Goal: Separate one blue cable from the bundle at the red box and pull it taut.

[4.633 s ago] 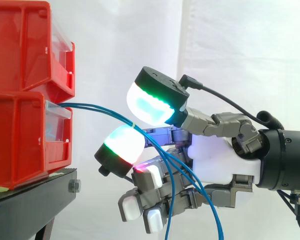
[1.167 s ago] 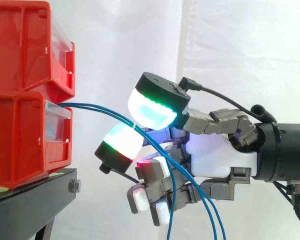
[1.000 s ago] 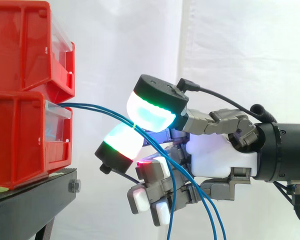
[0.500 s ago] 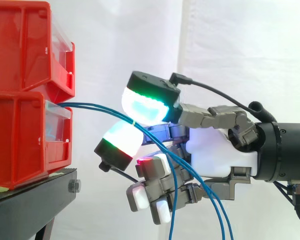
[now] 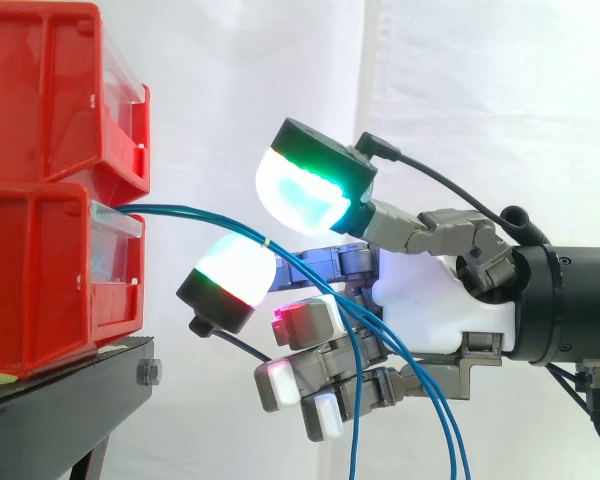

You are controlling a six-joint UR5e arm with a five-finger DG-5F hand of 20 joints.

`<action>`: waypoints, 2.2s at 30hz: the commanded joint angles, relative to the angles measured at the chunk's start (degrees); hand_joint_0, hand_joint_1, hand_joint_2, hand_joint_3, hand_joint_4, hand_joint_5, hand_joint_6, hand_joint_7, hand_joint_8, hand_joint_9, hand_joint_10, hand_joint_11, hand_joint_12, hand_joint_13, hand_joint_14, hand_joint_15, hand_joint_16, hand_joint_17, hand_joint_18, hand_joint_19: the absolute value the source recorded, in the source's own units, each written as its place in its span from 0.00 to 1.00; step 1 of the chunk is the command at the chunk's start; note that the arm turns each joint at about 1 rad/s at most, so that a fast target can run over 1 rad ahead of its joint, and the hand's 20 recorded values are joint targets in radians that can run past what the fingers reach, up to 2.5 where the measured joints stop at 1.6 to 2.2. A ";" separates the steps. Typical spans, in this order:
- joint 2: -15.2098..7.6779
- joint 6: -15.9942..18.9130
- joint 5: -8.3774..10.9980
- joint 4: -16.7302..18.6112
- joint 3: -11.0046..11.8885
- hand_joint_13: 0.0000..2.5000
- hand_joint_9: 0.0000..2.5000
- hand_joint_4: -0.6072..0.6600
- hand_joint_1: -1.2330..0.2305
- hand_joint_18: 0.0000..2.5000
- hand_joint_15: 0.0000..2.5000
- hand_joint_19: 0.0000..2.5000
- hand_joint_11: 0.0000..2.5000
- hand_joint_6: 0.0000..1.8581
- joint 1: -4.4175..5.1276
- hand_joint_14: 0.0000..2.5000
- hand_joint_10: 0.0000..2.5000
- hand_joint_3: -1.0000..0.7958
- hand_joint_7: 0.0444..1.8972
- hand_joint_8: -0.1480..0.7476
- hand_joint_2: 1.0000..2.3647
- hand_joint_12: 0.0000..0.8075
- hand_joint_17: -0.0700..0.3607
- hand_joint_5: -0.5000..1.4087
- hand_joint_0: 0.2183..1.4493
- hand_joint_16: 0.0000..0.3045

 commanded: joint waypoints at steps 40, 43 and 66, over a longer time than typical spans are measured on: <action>-0.09 0.05 0.32 1.19 -1.43 0.54 0.41 0.58 0.40 0.37 0.69 0.36 0.48 0.37 0.48 0.00 0.01 0.28 0.54 0.49 0.00 0.37 0.44 0.16 0.29 0.18; 0.00 0.05 0.05 1.19 -1.35 0.54 0.41 0.58 0.41 0.37 0.69 0.36 0.48 0.38 0.39 0.00 0.01 0.29 0.53 0.48 0.00 0.36 0.44 0.16 0.30 0.18; 0.00 0.05 0.05 0.93 -1.00 0.55 0.42 0.58 0.39 0.37 0.70 0.37 0.49 0.44 0.92 0.00 0.01 0.36 0.50 0.48 0.01 0.36 0.44 0.15 0.33 0.18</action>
